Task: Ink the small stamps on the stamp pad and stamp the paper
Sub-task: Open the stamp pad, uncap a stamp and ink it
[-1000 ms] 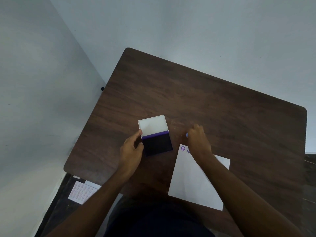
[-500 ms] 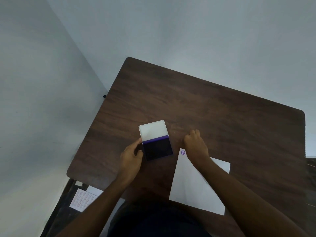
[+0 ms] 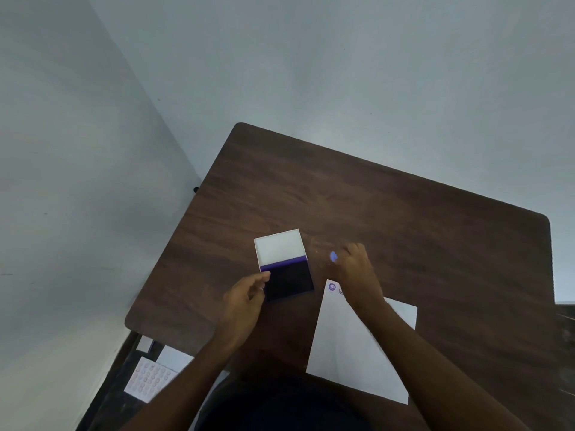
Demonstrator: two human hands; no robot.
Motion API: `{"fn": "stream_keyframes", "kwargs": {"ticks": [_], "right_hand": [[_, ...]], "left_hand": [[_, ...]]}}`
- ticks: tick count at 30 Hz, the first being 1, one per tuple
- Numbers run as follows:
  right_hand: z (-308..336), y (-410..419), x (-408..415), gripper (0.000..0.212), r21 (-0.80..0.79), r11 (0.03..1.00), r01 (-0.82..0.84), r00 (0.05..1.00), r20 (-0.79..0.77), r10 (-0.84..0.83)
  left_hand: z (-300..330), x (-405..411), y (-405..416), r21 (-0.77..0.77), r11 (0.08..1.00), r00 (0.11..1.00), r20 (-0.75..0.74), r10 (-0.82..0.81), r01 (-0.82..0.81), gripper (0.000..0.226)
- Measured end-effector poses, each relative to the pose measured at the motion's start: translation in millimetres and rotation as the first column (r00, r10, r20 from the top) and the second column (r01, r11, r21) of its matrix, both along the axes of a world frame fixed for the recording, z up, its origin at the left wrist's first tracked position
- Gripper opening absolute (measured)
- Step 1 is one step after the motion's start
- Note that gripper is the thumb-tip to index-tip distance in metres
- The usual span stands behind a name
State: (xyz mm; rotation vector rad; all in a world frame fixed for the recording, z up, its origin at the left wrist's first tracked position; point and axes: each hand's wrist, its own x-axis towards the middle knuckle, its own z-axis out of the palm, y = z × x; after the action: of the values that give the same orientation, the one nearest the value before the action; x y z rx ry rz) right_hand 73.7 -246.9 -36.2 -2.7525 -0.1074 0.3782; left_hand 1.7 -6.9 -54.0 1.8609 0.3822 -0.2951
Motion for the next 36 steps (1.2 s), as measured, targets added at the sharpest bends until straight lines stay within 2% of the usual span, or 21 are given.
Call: {"fn": "stream_keyframes", "kwargs": {"ticks": [1,3,5,6,8,9,11,15,19,26,29,33,36], "right_hand": [[5.2,0.5,3.9,0.022,0.102,0.991,0.09,0.996,-0.018,-0.088],[17.6,3.4,10.6,0.015,0.197,0.946,0.257,0.958,-0.184,-0.221],[21.2,5.1,8.0,0.021,0.355,0.861,0.363,0.925,-0.251,-0.286],[24.0,5.3,2.5,0.023,0.472,0.799,0.372,0.928,-0.217,-0.304],[29.8,5.2,-9.1,0.022,0.66,0.637,0.398,0.917,-0.255,-0.308],[29.1,5.3,-12.8,0.02,0.713,0.565,0.415,0.91,-0.305,-0.283],[32.0,9.4,-16.3,0.019,0.759,0.506,0.41,0.912,-0.352,-0.211],[33.9,13.7,-20.5,0.02,0.801,0.453,0.391,0.919,-0.36,-0.157],[37.6,11.8,-22.7,0.026,0.797,0.468,0.38,0.924,-0.35,-0.154],[34.8,17.0,-28.2,0.019,0.814,0.462,0.351,0.934,-0.342,-0.107],[33.1,20.8,-30.3,0.03,0.808,0.484,0.335,0.939,-0.326,-0.106],[28.2,26.8,-33.9,0.027,0.8,0.486,0.352,0.934,-0.332,-0.13],[24.5,31.4,-36.2,0.027,0.805,0.442,0.396,0.918,-0.362,-0.164]], "left_hand": [[2.4,0.7,-0.9,-0.011,1.0,1.0,0.004,0.005,-0.005,0.036],[9.2,3.2,-3.9,-0.035,0.999,1.0,0.014,0.012,-0.011,0.033],[17.2,6.2,-7.9,-0.033,0.999,0.999,0.04,0.012,-0.011,0.029],[21.6,7.8,-10.5,-0.037,0.999,0.998,0.055,0.007,-0.005,0.027],[30.4,11.3,-17.2,-0.061,0.998,0.997,0.08,-0.02,0.025,0.024],[34.2,13.4,-21.5,-0.071,0.996,0.995,0.092,-0.037,0.044,0.024],[40.2,17.6,-29.6,-0.08,0.993,0.99,0.119,-0.077,0.087,0.028],[44.0,24.1,-41.3,-0.082,0.981,0.977,0.131,-0.166,0.177,0.039],[46.2,29.3,-42.4,-0.078,0.983,0.978,0.138,-0.155,0.167,0.046],[48.6,30.4,-43.3,0.01,0.989,0.958,0.248,-0.143,0.145,0.03],[47.7,25.1,-44.9,0.057,0.991,0.967,0.221,-0.129,0.119,0.029],[47.6,18.7,-44.9,-0.031,0.998,0.988,0.145,-0.049,0.054,0.027],[47.7,16.8,-38.7,-0.249,0.968,0.997,0.061,0.042,-0.026,0.025]]}}
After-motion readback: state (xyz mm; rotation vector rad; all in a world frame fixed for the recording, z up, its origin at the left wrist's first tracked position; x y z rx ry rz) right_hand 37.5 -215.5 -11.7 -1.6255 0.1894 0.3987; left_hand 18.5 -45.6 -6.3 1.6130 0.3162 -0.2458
